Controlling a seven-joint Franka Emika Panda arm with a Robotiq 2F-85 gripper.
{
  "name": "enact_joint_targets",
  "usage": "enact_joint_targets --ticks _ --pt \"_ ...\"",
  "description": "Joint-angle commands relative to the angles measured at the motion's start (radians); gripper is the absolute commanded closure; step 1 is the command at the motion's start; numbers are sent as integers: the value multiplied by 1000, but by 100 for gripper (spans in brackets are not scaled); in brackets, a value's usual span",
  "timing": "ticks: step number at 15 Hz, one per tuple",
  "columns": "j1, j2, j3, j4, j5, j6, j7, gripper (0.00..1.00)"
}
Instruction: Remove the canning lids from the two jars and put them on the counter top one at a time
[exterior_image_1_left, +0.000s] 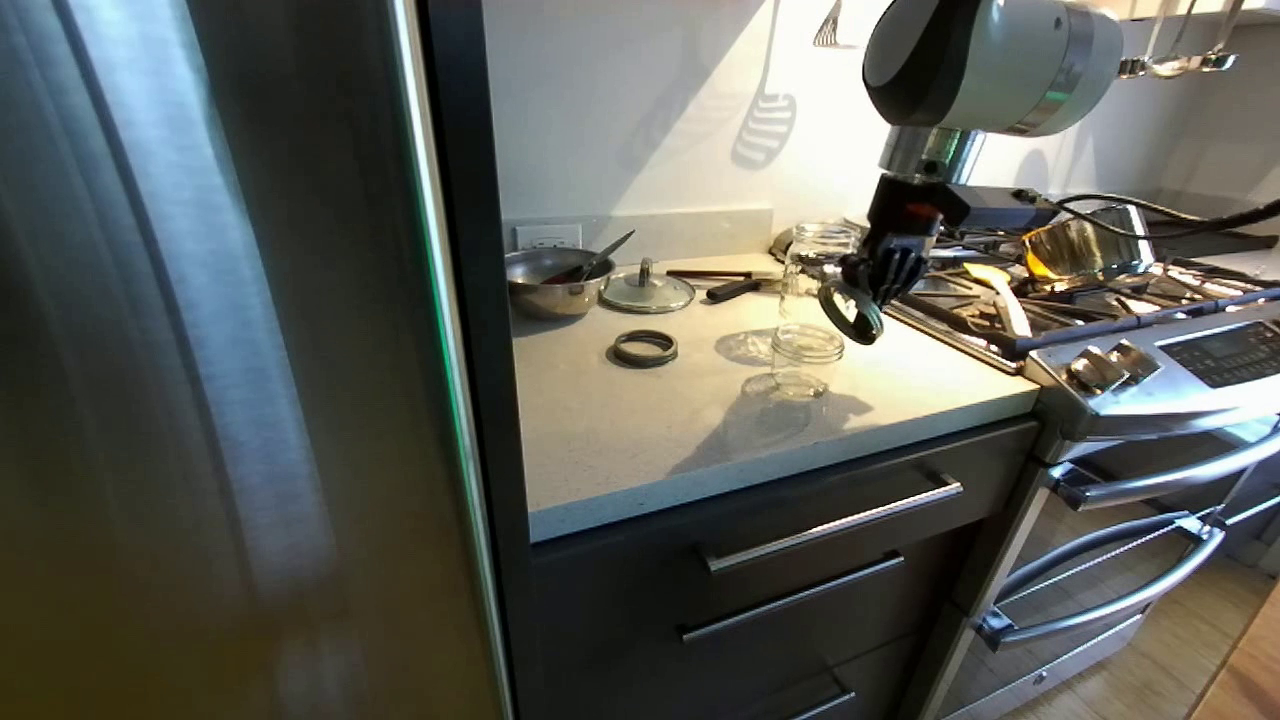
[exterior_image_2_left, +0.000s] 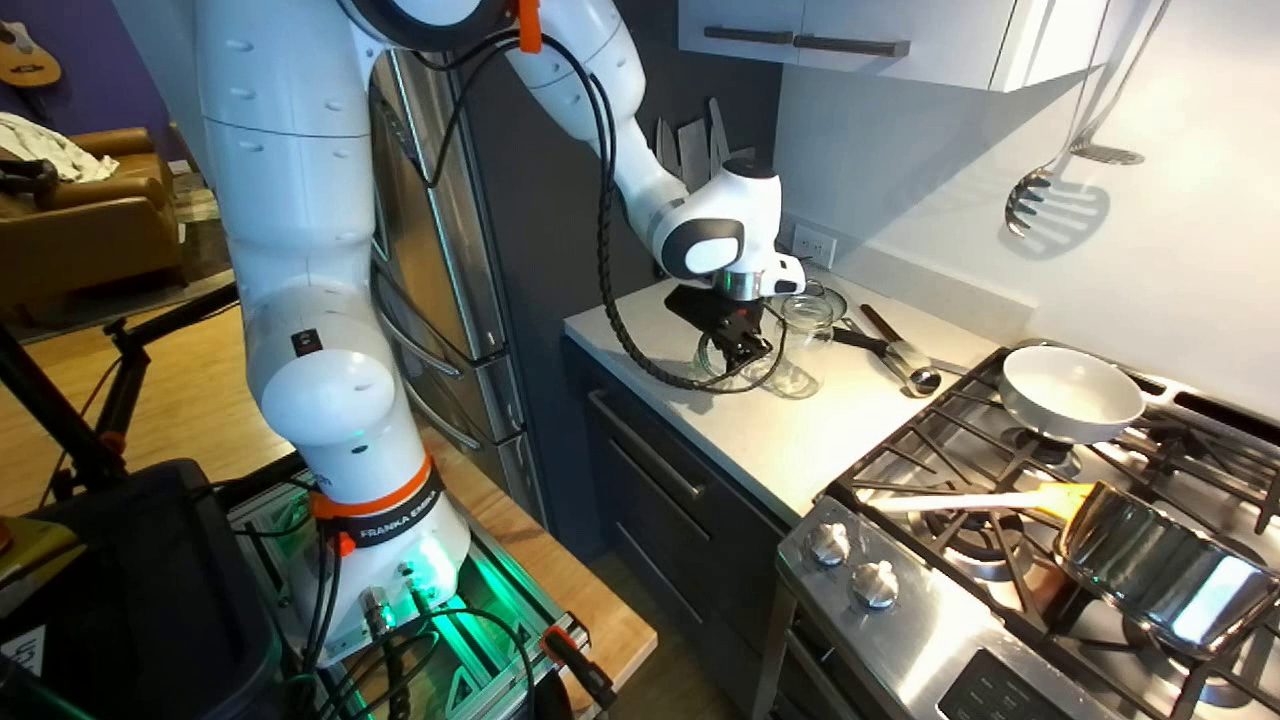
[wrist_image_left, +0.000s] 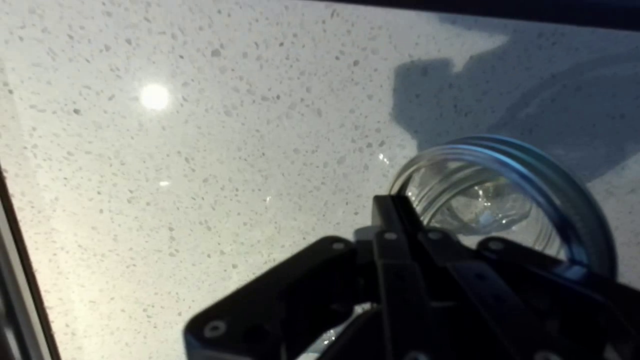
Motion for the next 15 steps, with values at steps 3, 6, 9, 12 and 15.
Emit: enact_joint_targets --ticks 3,6,9,12,15 --pt "29 -85 -77 -102 -160 1 114 99" --pt "43 -95 -124 -111 -291 -16 206 99" --pt "62 -82 -175 -96 -445 -34 340 99" --pt "82 -67 -220 -85 -589 -48 490 99" --pt "94 -42 -243 -74 -679 -49 620 99"
